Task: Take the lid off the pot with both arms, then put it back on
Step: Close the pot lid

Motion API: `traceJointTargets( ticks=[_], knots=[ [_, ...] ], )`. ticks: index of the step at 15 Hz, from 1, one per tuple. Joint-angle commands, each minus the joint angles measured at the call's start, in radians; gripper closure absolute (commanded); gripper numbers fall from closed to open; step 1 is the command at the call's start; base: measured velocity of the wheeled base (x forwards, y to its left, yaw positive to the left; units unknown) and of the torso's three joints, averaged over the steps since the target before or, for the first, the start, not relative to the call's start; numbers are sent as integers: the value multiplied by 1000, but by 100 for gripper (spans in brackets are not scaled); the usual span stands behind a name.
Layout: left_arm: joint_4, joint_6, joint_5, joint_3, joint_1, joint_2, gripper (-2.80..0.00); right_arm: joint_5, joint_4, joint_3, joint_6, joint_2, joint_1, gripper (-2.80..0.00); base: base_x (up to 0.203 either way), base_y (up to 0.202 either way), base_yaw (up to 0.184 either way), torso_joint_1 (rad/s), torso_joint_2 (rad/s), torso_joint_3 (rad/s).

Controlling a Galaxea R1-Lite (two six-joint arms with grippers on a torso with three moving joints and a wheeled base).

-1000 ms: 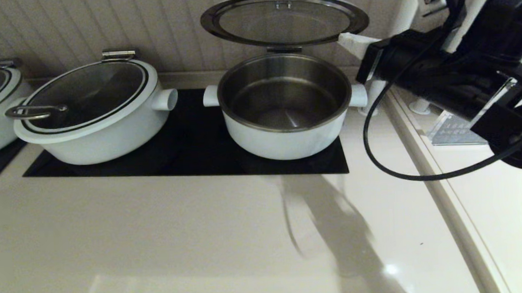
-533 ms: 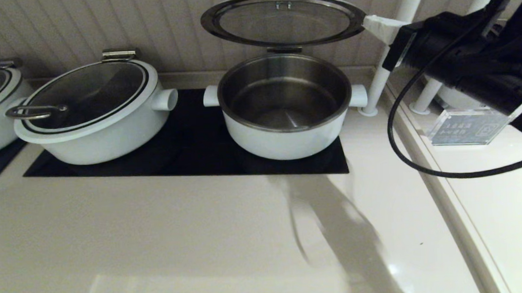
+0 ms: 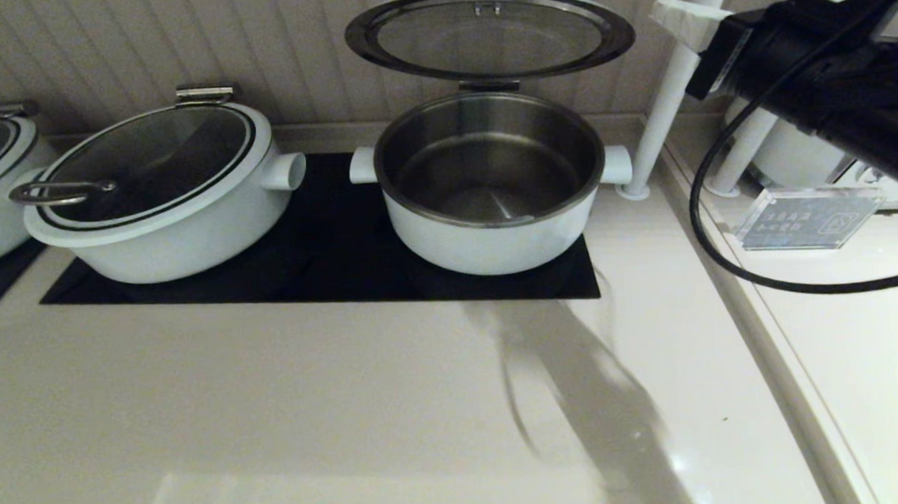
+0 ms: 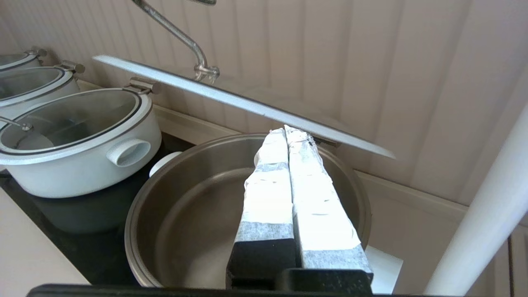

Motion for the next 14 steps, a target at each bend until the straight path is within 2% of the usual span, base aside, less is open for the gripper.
traceJointTargets(
  ticks=[1, 8, 14],
  knots=[
    [1, 1, 0, 0, 0, 0, 0, 2, -5, 0, 0, -4, -1, 0, 0, 0, 0, 0, 0, 0],
    [1, 0, 0, 0, 0, 0, 0, 8, -3, -15, 0, 8, -33, 0, 0, 0, 0, 0, 0, 0],
    [1, 0, 0, 0, 0, 0, 0, 64, -3, -173, -23, 103, -34, 0, 0, 0, 0, 0, 0, 0]
  ],
)
